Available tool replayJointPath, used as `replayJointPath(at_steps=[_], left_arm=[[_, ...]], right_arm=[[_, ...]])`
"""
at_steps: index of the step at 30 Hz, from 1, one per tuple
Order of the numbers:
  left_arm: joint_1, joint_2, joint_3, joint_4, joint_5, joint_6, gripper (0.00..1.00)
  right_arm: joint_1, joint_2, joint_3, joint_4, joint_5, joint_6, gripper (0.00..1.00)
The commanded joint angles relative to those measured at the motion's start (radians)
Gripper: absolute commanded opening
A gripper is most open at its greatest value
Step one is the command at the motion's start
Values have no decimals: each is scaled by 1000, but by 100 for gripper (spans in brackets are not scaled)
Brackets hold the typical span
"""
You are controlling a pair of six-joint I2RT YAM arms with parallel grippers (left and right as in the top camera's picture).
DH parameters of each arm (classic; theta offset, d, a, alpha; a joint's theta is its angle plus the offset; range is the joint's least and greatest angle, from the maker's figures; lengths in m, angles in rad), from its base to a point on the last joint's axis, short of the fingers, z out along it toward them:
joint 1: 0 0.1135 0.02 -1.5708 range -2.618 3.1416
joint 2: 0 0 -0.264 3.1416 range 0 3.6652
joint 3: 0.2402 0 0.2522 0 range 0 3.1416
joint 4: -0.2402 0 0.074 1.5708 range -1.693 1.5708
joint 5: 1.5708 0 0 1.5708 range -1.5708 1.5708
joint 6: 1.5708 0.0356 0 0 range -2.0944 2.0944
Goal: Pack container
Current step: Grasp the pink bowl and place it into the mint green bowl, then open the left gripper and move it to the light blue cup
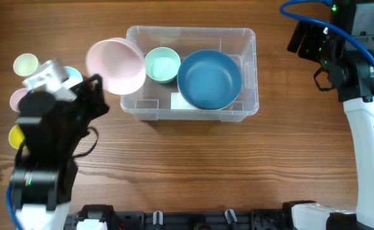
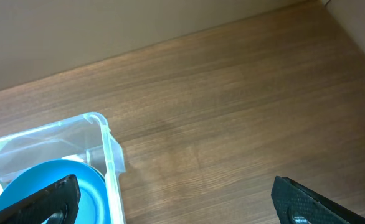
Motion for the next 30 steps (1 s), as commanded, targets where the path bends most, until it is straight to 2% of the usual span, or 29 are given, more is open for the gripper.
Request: replayJointPath(at_steps=[1,5,8,13,18,23,24,25,26,28,30], left_arm=[[-125,164,116,-18,-134,73,4],[-220,422,340,-162,-289,105,4],[-229,590,439,-191,-263,101,4],[-229,774,454,-137,-238,43,4],[-229,854,454,-105,-236,44,4],[-229,863,454,-89,-236,44,5],[-229,863,454,-89,-236,44,21],[-229,863,454,-89,-240,44,49],[-229,863,454,-89,-240,45,62],[-223,863,454,-87,-244,45,69],[-211,862,456,-86,-243,45,70]], right_arm=[[-2,11,14,3,13,3,100],[-2,11,14,3,13,3,100],[-2,11,14,3,13,3,100],[-2,11,14,3,13,3,100],[-2,11,14,3,13,3,100],[-2,11,14,3,13,3,100],[-2,11,14,3,13,3,100],[-2,11,14,3,13,3,100],[-2,11,14,3,13,3,100],[-2,11,14,3,13,3,100],[-2,11,14,3,13,3,100]])
